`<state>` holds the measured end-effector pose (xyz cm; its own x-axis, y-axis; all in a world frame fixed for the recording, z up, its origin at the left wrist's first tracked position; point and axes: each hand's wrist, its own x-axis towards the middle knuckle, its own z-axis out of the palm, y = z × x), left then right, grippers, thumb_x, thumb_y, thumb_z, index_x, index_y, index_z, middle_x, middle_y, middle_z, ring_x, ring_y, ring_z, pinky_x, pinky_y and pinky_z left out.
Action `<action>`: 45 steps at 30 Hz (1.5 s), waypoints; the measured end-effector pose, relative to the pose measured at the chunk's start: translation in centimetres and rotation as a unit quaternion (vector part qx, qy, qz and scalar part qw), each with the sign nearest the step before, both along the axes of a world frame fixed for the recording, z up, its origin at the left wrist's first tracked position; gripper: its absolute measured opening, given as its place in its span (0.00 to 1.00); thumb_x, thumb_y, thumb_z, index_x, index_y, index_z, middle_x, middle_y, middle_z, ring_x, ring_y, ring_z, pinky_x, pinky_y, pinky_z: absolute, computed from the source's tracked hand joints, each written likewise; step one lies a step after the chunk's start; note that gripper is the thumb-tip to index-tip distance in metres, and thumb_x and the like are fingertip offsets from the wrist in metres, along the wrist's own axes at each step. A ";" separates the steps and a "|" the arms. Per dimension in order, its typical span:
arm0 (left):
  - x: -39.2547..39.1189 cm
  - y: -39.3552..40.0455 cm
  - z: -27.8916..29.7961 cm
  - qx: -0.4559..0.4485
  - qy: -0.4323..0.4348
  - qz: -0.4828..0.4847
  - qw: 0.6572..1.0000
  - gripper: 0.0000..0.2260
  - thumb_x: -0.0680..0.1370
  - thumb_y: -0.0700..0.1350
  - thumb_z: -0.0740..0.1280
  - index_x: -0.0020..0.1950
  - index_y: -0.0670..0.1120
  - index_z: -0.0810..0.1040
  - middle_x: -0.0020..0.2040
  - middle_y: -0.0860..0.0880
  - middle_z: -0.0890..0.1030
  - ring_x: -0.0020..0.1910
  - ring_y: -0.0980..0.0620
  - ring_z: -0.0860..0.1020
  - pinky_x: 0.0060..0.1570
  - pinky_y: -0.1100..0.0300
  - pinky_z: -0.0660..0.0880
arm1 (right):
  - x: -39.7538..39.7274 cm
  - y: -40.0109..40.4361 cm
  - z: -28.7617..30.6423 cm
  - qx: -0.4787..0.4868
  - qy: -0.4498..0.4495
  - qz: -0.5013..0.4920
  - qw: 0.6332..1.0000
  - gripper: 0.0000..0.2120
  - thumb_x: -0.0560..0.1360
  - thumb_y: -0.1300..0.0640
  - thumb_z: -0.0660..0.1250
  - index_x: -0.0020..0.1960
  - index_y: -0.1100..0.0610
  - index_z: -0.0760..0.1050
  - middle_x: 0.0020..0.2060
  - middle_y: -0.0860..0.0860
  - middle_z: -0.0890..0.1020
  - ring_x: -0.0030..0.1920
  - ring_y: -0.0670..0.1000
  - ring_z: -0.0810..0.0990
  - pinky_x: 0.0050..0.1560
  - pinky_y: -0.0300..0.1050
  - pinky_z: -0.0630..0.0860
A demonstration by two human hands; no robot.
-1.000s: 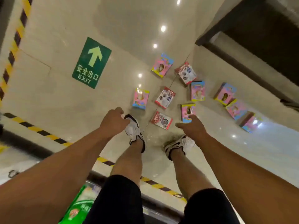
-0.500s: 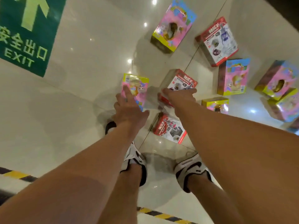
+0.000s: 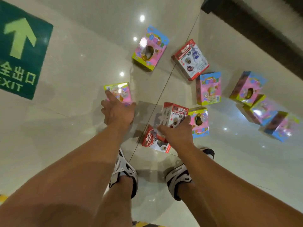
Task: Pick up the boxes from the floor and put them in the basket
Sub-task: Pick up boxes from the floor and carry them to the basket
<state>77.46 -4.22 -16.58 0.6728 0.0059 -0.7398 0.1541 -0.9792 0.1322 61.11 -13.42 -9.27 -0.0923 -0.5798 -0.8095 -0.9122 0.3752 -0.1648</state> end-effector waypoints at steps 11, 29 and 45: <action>-0.4 1.8 1.6 -0.034 0.036 -0.038 0.998 0.47 0.65 0.59 0.74 0.80 0.52 0.55 0.66 0.39 0.70 0.60 0.38 0.76 0.63 0.47 0.75 | -2.1 -1.4 5.0 0.060 -0.137 -0.088 0.985 0.29 0.71 0.48 0.76 0.66 0.46 0.67 0.49 0.43 0.81 0.37 0.37 0.82 0.21 0.24 0.68; -4.7 2.1 56.9 -0.235 0.212 -0.075 0.946 0.26 0.79 0.35 0.67 0.72 0.56 0.68 0.55 0.58 0.79 0.48 0.65 0.82 0.39 0.72 0.78 | -15.2 -5.4 52.4 0.030 -0.161 -0.097 0.982 0.08 0.79 0.42 0.64 0.52 0.28 0.67 0.48 0.43 0.82 0.44 0.45 0.82 0.39 0.39 0.75; -0.8 4.0 75.7 -0.237 0.162 -0.296 0.911 0.26 0.79 0.50 0.70 0.76 0.52 0.67 0.59 0.46 0.76 0.49 0.54 0.79 0.44 0.62 0.77 | -24.1 6.8 69.2 -0.058 -0.222 -0.299 0.926 0.18 0.72 0.38 0.72 0.59 0.42 0.78 0.47 0.53 0.86 0.49 0.57 0.84 0.47 0.55 0.84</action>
